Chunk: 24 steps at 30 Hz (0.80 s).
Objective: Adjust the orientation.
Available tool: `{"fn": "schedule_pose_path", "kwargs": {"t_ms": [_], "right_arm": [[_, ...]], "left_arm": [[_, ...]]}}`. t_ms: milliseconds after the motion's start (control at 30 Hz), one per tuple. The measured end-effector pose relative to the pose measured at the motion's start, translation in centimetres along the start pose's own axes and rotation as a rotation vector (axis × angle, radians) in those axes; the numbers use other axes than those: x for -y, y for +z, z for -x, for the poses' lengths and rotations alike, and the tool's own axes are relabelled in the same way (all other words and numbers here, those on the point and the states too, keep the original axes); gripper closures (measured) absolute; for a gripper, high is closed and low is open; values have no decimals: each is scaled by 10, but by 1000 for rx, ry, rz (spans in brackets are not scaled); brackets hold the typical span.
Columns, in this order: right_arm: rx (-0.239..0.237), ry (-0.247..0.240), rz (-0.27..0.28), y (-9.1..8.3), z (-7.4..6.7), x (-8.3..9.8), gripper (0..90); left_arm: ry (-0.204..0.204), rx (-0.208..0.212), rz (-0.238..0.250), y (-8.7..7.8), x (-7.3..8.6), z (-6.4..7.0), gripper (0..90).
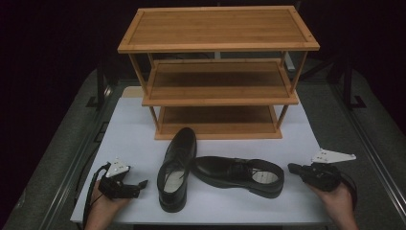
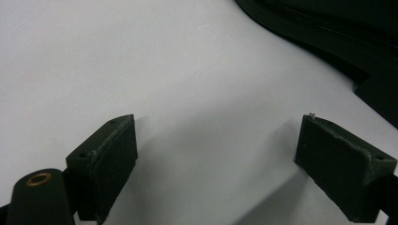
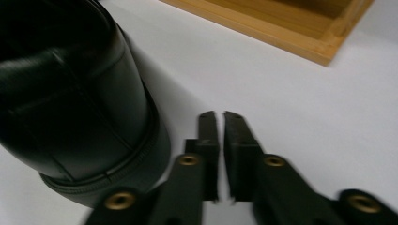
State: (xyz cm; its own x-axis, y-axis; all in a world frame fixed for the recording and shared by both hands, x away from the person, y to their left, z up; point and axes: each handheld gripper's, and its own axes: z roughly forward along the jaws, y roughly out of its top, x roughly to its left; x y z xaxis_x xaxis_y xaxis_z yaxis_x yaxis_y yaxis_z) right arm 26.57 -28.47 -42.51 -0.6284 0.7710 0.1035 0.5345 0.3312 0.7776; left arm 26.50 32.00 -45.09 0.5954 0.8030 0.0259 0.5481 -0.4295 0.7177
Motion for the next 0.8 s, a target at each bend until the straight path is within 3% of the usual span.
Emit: {"fn": "schedule_pose_path", "kwargs": {"t_ms": [333,467,800], "right_arm": [[-131,-51,-4,11,-10,-8,896],[-137,-75,-18,12,-15,-9,897],[-190,-58,-8,7,-12,-2,898]], "left_arm": [[-1,1,0,0,0,0,125],[-2,1,0,0,0,0,125],[-3,3,-2,0,0,-1,125]]}}
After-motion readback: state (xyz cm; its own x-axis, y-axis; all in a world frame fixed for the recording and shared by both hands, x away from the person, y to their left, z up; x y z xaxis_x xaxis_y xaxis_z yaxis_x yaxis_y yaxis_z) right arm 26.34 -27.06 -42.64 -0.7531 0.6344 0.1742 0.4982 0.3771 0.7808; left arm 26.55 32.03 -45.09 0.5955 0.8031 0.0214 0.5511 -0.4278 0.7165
